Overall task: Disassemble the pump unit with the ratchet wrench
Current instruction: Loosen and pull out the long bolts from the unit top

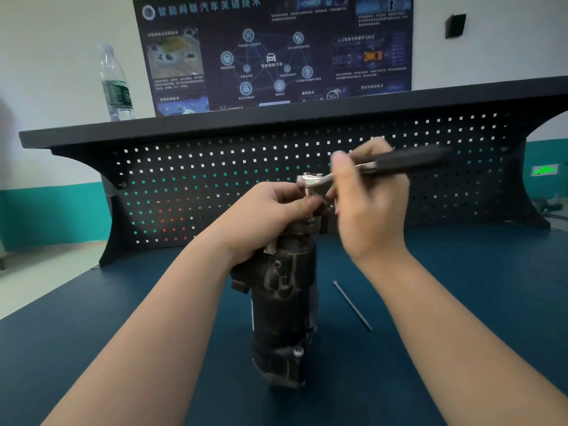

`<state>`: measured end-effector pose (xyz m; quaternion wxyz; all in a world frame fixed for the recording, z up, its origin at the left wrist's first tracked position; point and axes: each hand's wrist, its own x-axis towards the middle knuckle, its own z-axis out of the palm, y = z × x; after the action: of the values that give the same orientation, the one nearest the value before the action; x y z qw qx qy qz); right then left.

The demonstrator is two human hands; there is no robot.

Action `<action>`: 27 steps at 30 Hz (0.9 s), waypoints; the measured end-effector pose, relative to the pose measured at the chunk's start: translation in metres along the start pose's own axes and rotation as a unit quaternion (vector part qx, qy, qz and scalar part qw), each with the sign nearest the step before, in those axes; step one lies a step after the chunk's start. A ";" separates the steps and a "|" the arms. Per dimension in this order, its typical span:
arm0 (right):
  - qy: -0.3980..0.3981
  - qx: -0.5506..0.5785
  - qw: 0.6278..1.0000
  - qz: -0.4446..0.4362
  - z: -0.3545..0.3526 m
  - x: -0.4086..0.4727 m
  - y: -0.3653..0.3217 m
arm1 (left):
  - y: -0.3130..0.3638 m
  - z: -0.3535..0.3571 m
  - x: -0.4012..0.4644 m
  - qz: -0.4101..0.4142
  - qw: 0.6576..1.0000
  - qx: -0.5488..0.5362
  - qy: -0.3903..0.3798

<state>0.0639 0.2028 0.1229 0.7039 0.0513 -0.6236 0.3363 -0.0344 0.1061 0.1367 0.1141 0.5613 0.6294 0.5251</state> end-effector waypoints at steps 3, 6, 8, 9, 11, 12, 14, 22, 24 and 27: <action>0.087 0.327 0.861 0.380 -0.002 0.011 0.005 | 0.000 0.000 0.000 -0.002 1.000 -0.012 -0.001; 0.076 0.388 0.773 0.496 -0.005 0.017 0.011 | 0.000 -0.001 0.000 0.001 1.000 -0.006 0.005; 0.078 0.350 0.831 0.426 -0.002 0.013 0.007 | 0.000 -0.001 0.001 0.004 1.000 0.004 0.008; 0.080 0.282 0.896 0.332 0.000 0.007 0.003 | 0.000 0.000 0.002 0.006 1.000 0.006 0.009; 0.029 0.040 0.998 0.035 0.001 -0.002 -0.006 | -0.001 0.000 0.002 0.017 1.000 0.009 0.013; -0.025 -0.050 0.993 -0.103 0.001 -0.006 -0.007 | 0.000 0.000 0.002 0.025 0.999 0.015 0.012; -0.082 -0.098 0.972 -0.196 0.001 -0.006 -0.001 | -0.001 -0.001 0.000 0.036 0.999 0.003 0.003; 0.058 0.388 0.775 0.495 -0.005 0.017 0.013 | -0.003 -0.001 0.001 0.026 0.999 -0.017 -0.001; 0.071 0.358 0.835 0.411 0.000 0.011 0.008 | -0.002 0.000 0.002 0.026 1.000 -0.012 0.004; 0.027 0.033 0.999 0.032 0.004 -0.005 -0.007 | -0.003 -0.002 0.004 0.033 0.999 0.002 0.008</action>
<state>0.0637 0.1934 0.1214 0.7070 0.0457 -0.5943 0.3806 -0.0388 0.1091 0.1366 0.0904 0.5779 0.6121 0.5321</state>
